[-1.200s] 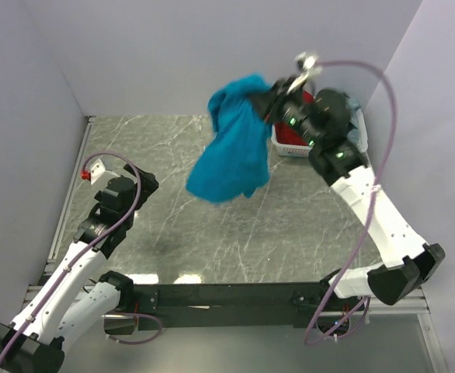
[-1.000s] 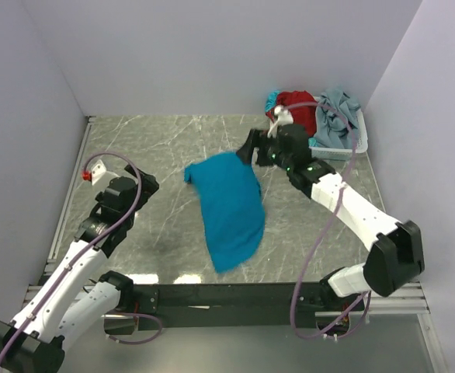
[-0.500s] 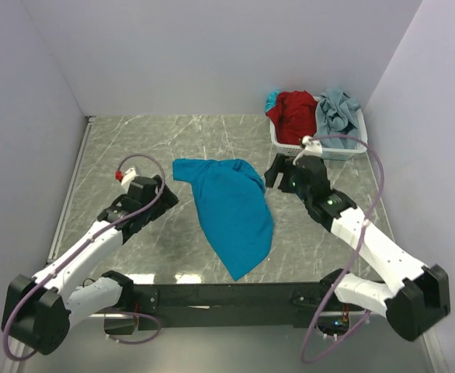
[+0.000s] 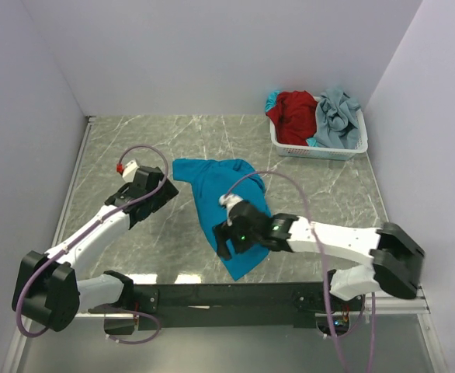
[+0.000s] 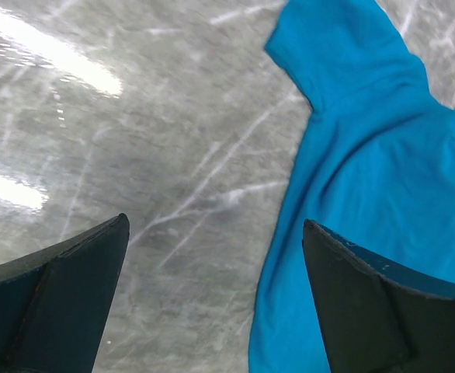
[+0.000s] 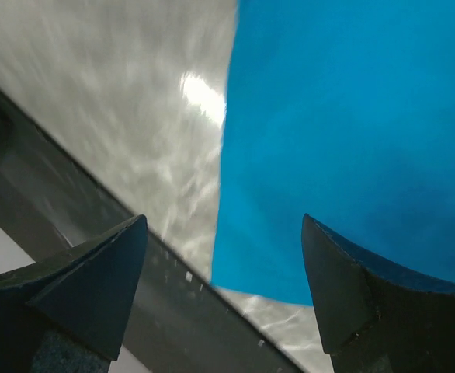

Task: Fold and stack the t-shirts
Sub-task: Flatten the tshirt out

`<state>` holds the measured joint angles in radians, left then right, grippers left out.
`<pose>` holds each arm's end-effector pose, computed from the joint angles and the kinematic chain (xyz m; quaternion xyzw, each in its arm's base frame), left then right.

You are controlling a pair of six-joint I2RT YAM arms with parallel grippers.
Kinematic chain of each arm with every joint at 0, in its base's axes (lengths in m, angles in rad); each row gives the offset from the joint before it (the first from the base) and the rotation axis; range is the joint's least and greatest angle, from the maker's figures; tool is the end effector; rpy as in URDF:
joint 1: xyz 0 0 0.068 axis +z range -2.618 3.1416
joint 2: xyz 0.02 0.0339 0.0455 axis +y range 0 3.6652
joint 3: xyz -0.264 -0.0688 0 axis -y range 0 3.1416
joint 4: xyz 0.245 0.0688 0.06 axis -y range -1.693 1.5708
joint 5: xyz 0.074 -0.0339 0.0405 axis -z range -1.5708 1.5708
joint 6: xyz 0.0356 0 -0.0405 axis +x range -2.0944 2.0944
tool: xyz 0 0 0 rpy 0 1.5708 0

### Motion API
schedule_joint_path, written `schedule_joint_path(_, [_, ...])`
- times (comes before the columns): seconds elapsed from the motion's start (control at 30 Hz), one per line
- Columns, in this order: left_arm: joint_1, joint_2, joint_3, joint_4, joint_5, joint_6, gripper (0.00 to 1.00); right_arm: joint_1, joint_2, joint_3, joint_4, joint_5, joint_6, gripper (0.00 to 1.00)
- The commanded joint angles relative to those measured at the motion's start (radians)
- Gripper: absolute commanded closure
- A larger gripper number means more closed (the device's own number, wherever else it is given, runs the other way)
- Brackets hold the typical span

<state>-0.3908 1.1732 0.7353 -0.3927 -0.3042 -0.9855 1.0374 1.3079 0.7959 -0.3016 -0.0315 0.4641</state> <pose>0.2240 -0.0808 0.2276 -0.3224 0.8650 -0.1180 0.3659 0.1361 0.2328 0.2211 -0.2683 0.8895 0.2628 0.2602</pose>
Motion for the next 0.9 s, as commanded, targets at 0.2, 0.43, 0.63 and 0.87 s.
schedule_joint_path(0.2, [0.041, -0.038, 0.012, -0.040, -0.052, -0.027, 0.01, 0.161, 0.244, 0.127, -0.223, -0.018, 0.033, 0.30])
schedule_joint_path(0.43, [0.058, -0.044, 0.004, -0.035, -0.058, -0.024, 0.01, 0.165, 0.290, 0.112, -0.261, -0.010, 0.068, 0.41])
schedule_joint_path(0.63, [0.066, -0.003, 0.015, -0.026, -0.052, -0.045, 0.01, 0.165, 0.323, 0.118, -0.312, 0.080, 0.114, 0.51])
schedule_joint_path(0.87, [0.066, 0.042, 0.044, 0.002, -0.038, -0.056, 0.01, 0.165, 0.344, 0.109, -0.323, 0.131, 0.152, 0.73])
